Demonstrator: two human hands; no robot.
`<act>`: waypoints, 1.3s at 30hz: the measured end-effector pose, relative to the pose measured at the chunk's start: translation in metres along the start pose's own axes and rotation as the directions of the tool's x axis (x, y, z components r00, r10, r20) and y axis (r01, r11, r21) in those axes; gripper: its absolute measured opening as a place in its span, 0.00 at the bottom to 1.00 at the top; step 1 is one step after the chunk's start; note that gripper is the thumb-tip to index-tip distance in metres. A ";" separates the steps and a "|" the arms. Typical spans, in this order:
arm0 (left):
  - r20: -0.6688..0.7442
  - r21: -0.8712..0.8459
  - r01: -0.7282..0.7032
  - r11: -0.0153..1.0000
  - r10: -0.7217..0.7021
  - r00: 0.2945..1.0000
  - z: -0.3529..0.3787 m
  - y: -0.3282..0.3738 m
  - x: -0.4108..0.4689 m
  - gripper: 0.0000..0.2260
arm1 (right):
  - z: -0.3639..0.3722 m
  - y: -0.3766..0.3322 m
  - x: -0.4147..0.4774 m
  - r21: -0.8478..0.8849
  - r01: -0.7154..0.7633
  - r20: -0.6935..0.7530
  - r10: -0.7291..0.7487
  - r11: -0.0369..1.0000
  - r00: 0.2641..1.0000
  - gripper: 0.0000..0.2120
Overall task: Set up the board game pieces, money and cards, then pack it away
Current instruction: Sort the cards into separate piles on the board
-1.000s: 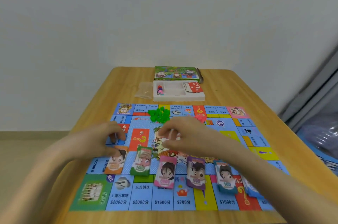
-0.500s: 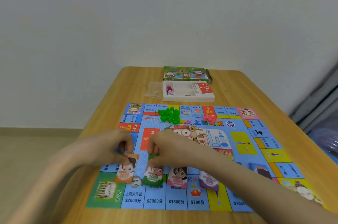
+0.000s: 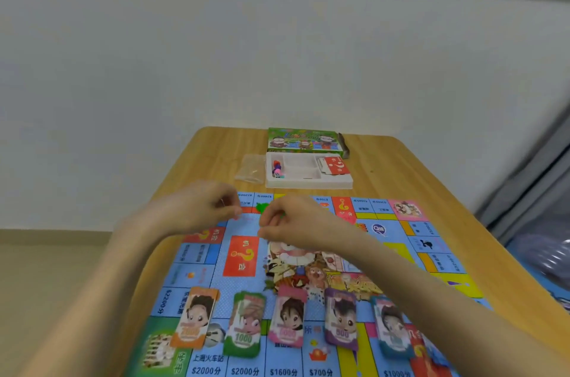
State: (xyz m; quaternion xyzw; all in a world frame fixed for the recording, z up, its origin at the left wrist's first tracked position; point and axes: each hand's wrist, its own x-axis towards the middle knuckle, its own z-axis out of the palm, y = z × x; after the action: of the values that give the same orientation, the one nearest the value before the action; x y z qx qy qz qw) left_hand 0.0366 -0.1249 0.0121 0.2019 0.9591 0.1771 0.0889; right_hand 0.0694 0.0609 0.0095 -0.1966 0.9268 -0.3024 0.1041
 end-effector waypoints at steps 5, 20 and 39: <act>0.024 0.069 0.031 0.997 -0.032 0.999 0.010 0.006 0.053 0.18 | -0.041 0.040 0.022 -0.019 -0.106 -0.149 0.102 0.994 0.984 0.08; -0.079 -0.023 -0.070 0.997 0.068 0.995 0.036 -0.005 0.101 0.28 | -0.071 0.131 0.082 -0.277 -0.439 -0.227 0.386 0.855 0.894 0.14; -0.002 0.060 -0.054 0.997 0.055 0.999 0.039 -0.012 0.113 0.27 | -0.075 0.156 0.131 -0.449 -0.532 -0.473 0.314 0.718 0.823 0.13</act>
State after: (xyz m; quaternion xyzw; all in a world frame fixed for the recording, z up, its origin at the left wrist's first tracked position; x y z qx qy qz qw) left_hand -0.0602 -0.0764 -0.0395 0.2302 0.9584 0.1509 0.0761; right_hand -0.1194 0.1594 -0.0345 0.0625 0.9959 -0.0136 -0.0642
